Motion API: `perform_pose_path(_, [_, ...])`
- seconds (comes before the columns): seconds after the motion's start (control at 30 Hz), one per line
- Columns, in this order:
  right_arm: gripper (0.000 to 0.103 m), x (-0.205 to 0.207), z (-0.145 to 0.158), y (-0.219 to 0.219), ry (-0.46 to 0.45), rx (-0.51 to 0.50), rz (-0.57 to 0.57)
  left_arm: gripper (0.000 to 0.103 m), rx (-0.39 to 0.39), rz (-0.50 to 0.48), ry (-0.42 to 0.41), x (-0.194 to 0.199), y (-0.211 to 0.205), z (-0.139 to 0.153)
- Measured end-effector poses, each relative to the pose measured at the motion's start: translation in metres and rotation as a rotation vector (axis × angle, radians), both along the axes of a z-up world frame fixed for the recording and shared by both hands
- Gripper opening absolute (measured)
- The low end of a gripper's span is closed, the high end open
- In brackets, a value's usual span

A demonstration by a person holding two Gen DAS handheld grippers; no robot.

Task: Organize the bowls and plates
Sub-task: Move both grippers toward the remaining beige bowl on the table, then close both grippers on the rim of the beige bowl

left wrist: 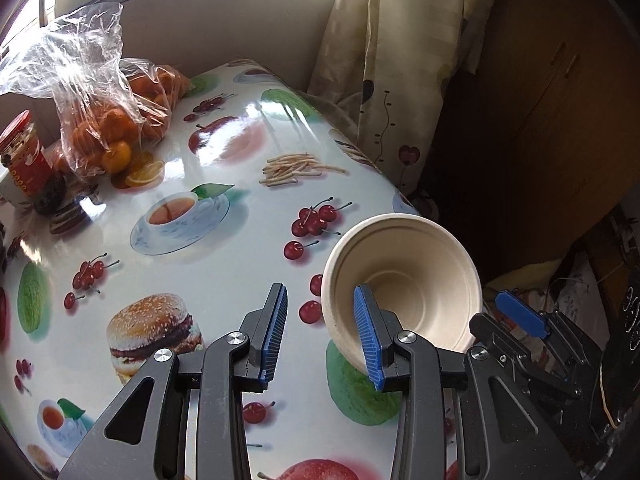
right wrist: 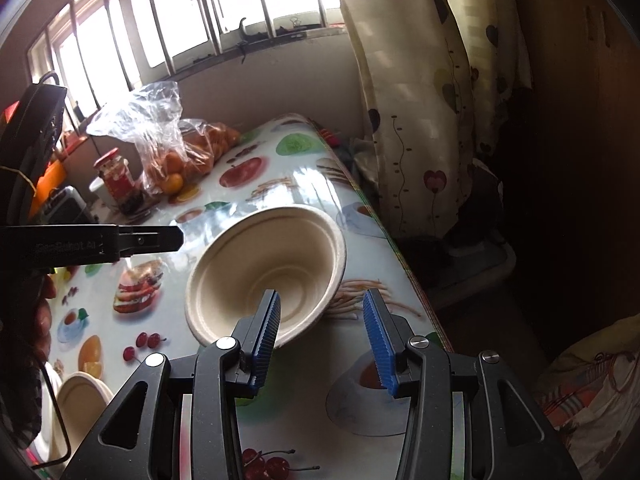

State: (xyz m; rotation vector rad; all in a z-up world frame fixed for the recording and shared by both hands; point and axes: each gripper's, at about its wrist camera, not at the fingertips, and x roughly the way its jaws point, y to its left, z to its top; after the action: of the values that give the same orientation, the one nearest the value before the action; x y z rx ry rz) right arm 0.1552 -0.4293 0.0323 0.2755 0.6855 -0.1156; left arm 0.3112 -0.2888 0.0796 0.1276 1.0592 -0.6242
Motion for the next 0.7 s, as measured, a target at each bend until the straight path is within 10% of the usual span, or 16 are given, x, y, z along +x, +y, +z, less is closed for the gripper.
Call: perform_pose_path(0.7, [0.026, 0.013, -0.013, -0.005, 0.015, 0.037, 0.002, 0.025, 0.005, 0.009, 0.069, 0.016, -0.010, -0.026])
